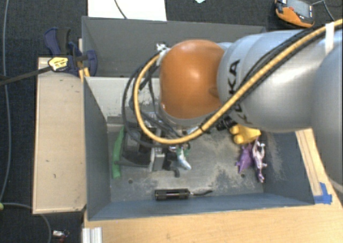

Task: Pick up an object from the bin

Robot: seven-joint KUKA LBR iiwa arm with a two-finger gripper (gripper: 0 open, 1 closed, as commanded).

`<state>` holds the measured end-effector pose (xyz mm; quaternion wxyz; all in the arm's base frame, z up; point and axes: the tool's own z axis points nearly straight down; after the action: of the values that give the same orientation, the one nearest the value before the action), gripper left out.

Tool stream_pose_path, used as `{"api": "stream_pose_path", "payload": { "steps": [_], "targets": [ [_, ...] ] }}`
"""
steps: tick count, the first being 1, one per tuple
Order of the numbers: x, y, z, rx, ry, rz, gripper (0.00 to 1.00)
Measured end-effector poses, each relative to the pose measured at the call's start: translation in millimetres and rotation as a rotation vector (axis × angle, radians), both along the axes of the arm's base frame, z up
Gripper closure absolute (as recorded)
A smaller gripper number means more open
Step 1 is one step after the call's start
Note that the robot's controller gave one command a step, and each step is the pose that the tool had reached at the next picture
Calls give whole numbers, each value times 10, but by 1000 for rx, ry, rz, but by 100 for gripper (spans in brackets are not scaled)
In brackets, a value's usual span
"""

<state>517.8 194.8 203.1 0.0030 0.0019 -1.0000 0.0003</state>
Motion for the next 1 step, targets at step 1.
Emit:
{"api": "stream_pose_path", "payload": {
  "steps": [1],
  "targets": [
    [24, -12, 43, 2, -8, -7, 0]
  ]
}}
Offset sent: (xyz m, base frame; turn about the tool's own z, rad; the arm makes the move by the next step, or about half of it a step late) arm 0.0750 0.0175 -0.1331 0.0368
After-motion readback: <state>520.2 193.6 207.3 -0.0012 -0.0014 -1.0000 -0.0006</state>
